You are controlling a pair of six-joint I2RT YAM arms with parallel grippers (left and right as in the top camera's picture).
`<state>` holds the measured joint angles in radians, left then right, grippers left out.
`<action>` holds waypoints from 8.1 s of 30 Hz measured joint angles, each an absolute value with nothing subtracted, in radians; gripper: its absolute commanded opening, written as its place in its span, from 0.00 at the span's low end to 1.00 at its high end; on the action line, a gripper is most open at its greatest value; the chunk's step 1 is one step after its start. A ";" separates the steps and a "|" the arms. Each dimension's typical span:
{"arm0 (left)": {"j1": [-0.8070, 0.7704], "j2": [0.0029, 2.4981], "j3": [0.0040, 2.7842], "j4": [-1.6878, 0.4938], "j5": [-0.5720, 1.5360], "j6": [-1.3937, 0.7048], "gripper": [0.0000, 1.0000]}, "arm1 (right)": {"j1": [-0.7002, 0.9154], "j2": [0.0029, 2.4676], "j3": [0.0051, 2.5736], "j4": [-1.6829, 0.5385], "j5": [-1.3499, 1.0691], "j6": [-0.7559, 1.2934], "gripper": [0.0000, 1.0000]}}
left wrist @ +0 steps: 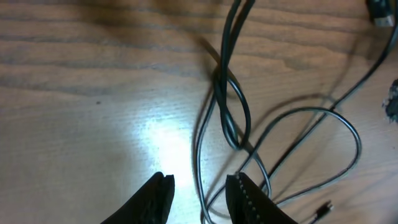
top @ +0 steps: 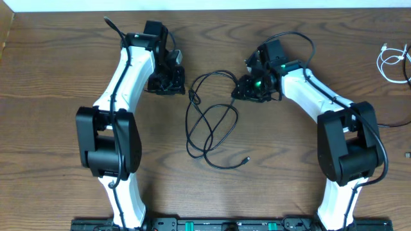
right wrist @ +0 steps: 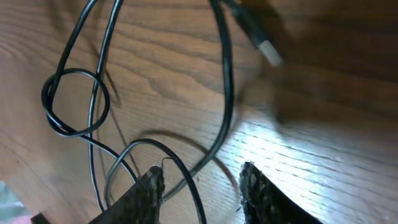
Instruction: Untangle cables
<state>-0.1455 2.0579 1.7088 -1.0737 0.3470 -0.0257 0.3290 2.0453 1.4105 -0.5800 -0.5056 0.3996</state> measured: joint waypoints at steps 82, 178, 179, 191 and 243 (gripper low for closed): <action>-0.238 2.074 1.409 -0.914 0.279 -0.373 0.08 | 0.619 2.121 1.508 -0.723 -0.291 0.445 0.78; 0.212 1.727 1.394 -0.672 0.307 -0.453 0.07 | 0.213 1.871 1.847 -1.076 -0.141 0.153 0.01; 0.212 1.689 1.394 -0.663 0.307 -0.451 0.08 | 0.193 1.855 1.847 -1.077 -0.140 0.151 0.01; 0.072 1.438 1.396 -0.647 0.125 -0.447 0.07 | -0.077 1.684 1.847 -1.069 -0.142 0.137 0.01; -0.249 1.523 1.462 -0.720 -0.007 -0.316 0.95 | -0.450 1.596 1.969 -1.299 -0.463 -0.167 0.99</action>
<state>-0.2485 1.5230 1.4620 -0.7200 -0.0074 -0.3164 -0.4496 1.5955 1.9690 -1.2995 -0.4633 -0.1673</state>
